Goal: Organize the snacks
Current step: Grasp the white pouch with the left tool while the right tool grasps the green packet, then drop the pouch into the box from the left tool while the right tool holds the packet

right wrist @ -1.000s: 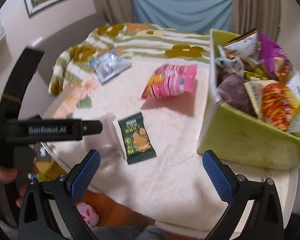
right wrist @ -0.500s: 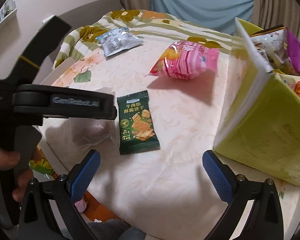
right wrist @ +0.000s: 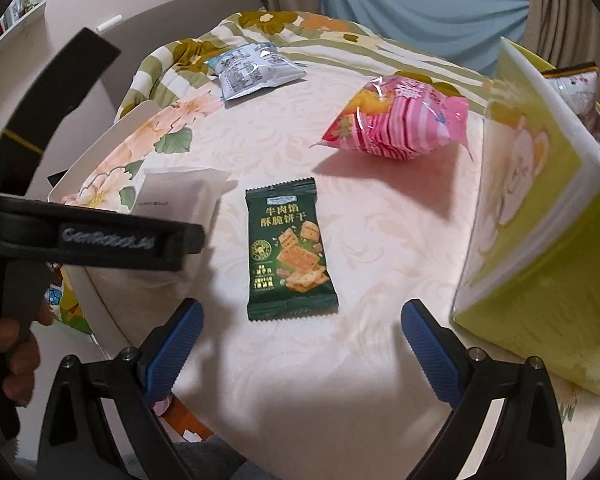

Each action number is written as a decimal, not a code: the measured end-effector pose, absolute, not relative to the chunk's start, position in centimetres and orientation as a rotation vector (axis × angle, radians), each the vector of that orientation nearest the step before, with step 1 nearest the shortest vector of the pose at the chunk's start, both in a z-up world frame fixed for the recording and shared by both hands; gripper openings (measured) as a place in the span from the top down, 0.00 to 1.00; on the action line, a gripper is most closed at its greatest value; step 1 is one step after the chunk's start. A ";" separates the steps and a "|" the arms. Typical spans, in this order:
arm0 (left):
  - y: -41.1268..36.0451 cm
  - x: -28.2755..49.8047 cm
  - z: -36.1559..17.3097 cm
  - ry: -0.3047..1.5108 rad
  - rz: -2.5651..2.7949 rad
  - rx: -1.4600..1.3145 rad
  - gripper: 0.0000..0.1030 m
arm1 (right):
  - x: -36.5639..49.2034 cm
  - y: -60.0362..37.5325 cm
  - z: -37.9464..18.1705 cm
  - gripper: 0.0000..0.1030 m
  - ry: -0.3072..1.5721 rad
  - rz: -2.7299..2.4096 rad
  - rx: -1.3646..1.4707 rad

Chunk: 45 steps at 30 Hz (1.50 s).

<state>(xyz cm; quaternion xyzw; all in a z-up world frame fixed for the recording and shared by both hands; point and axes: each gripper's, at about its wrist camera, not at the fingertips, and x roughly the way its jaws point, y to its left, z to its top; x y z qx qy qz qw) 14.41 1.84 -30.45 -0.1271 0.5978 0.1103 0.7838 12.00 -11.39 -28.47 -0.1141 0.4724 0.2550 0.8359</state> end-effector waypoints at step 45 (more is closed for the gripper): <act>4.1 15.4 -19.2 1.105 -0.030 -0.201 0.41 | 14.7 -7.7 -19.7 0.60 0.965 0.496 -0.160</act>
